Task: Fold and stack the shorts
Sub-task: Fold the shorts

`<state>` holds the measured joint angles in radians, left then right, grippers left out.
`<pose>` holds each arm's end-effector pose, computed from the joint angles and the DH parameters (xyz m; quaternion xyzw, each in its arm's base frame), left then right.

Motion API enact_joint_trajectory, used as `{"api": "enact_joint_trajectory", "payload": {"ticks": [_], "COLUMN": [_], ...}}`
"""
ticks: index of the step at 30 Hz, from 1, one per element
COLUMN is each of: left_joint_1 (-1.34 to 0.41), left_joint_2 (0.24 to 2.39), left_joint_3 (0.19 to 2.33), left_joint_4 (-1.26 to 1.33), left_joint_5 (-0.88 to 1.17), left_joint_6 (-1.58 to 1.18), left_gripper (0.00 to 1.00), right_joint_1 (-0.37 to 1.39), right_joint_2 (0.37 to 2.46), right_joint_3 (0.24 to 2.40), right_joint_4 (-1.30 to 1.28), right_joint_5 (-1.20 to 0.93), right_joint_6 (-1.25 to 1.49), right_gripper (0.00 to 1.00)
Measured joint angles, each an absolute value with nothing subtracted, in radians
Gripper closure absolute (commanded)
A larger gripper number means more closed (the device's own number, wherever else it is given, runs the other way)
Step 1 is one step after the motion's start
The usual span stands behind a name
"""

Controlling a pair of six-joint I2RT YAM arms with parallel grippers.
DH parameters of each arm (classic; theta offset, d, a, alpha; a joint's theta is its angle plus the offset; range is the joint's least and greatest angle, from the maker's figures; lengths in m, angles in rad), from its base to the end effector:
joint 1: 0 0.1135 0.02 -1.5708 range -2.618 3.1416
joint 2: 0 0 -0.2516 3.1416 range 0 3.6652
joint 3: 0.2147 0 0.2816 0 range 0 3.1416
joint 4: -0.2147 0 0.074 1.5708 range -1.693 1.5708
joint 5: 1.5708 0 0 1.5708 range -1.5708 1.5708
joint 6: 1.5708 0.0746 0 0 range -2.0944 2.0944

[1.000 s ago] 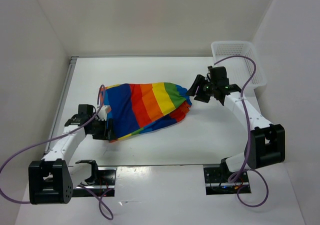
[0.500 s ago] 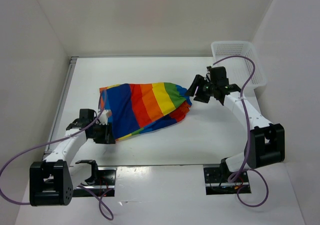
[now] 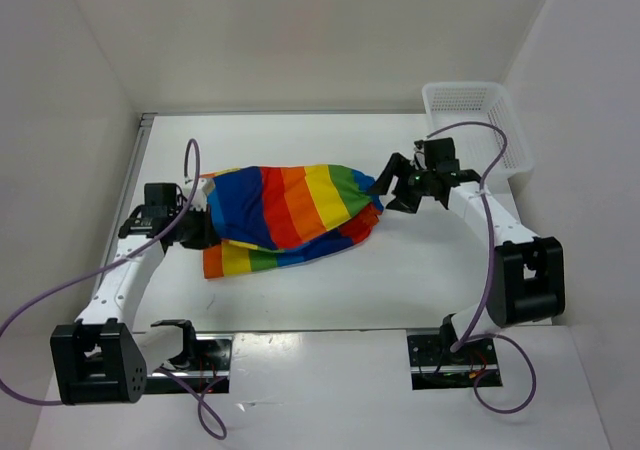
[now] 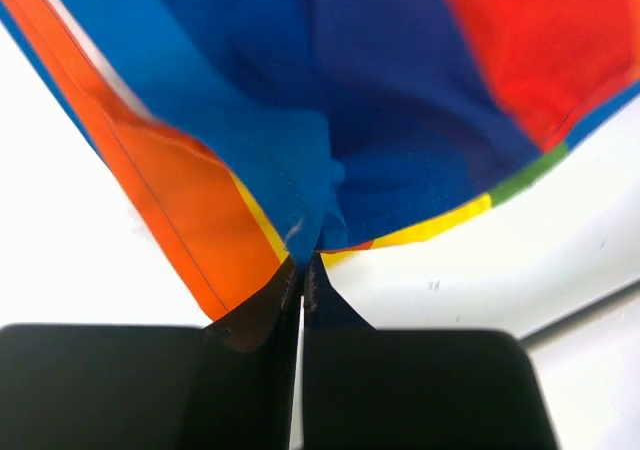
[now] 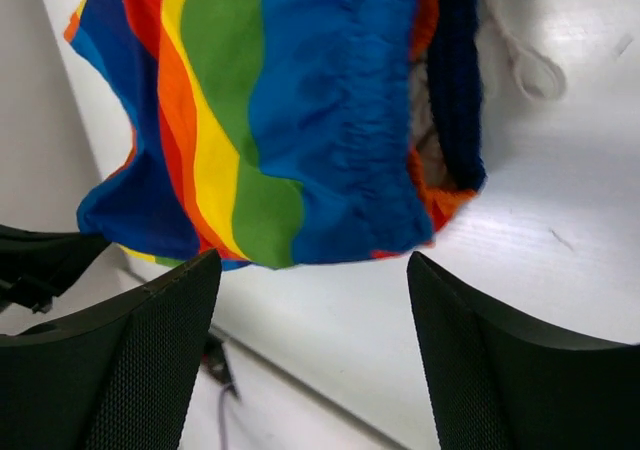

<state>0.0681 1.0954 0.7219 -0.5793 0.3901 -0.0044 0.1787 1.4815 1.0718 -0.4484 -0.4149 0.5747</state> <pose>0.2671 -0.0102 0.1761 0.0250 0.9361 -0.1750 0.3041 0.3557 0.0948 0.2019 0.1100 0.9133 0.3051 0.2464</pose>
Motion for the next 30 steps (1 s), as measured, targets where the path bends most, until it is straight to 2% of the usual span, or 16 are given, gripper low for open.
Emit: {"api": "enact_joint_trajectory", "payload": {"ticks": [2, 6, 19, 27, 30], "left_joint_1": [0.074, 0.088, 0.12, 0.143, 0.149], "left_joint_2": [1.096, 1.102, 1.119, 1.119, 1.119], "left_joint_3": [0.765, 0.781, 0.781, 0.781, 0.781], "left_joint_4": [-0.572, -0.572, -0.576, -0.576, -0.576], "left_joint_5": [0.392, 0.399, 0.428, 0.443, 0.45], "left_joint_6": [-0.004, -0.004, -0.004, -0.004, -0.004], "left_gripper": [1.0, 1.0, 1.0, 1.0, 1.0], "right_joint_1": [0.126, 0.019, 0.02, 0.02, 0.02], "right_joint_2": [1.468, 1.436, 1.428, 1.526, 1.555], "right_joint_3": [1.029, 0.907, 0.817, 0.815, 0.815], "right_joint_4": [-0.43, -0.411, -0.215, -0.116, -0.115], "right_joint_5": [-0.492, -0.6, -0.751, -0.767, -0.762], "right_joint_6": [0.616, 0.733, 1.073, 1.163, 1.168], "right_gripper": [0.27, 0.28, 0.28, 0.28, 0.41]}}
